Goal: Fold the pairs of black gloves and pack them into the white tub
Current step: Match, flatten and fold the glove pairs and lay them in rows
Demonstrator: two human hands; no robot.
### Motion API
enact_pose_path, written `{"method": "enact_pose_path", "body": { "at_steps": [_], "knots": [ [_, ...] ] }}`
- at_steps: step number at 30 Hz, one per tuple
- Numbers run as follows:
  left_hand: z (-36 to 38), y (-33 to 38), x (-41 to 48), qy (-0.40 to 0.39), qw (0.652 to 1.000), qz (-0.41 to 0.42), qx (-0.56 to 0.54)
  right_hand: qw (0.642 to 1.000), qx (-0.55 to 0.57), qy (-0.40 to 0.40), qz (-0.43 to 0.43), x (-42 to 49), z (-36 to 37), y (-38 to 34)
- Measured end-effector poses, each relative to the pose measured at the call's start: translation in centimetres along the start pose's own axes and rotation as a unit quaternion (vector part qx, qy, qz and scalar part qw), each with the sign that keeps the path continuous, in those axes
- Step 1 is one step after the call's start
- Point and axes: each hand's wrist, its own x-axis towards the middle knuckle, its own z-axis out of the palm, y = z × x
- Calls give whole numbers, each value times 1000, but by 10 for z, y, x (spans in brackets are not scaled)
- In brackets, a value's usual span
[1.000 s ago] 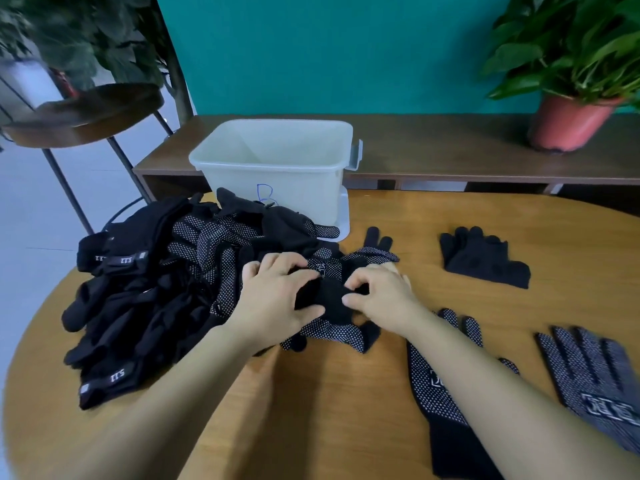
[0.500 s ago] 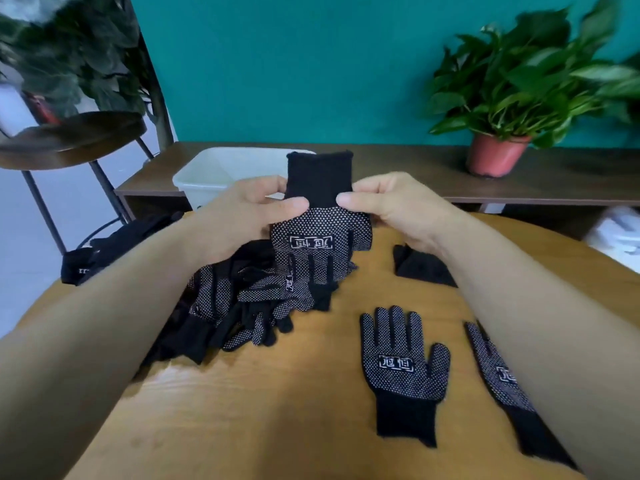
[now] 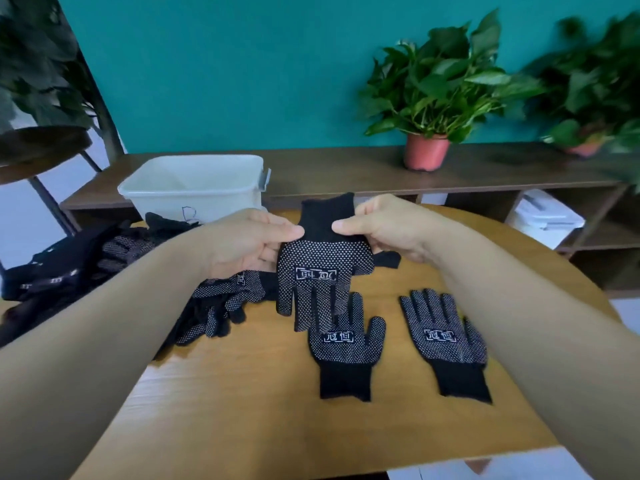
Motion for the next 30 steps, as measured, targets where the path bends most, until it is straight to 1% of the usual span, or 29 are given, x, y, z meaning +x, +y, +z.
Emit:
{"method": "enact_pose_path", "body": {
  "at_steps": [6,13,16,21,27,30],
  "knots": [
    [14,-19,37,11,999,-15,29,999,3,27,38,14,-15,33],
    [15,-29,100,32,998,-27,43,995,22,52,77,53,-30,59],
    [9,-29,119,43,998,-18,51,994,23,74,76,71,-35,63],
    [6,-32,126,39,995,8,87,995,0,79,65,79,-39,68],
    [3,-22,131,62,994,50,75,994,15,99,41,84,-44,56],
    [2,-15,132,69,993,53,80,994,12,106,37,85,-45,53]
  ]
}}
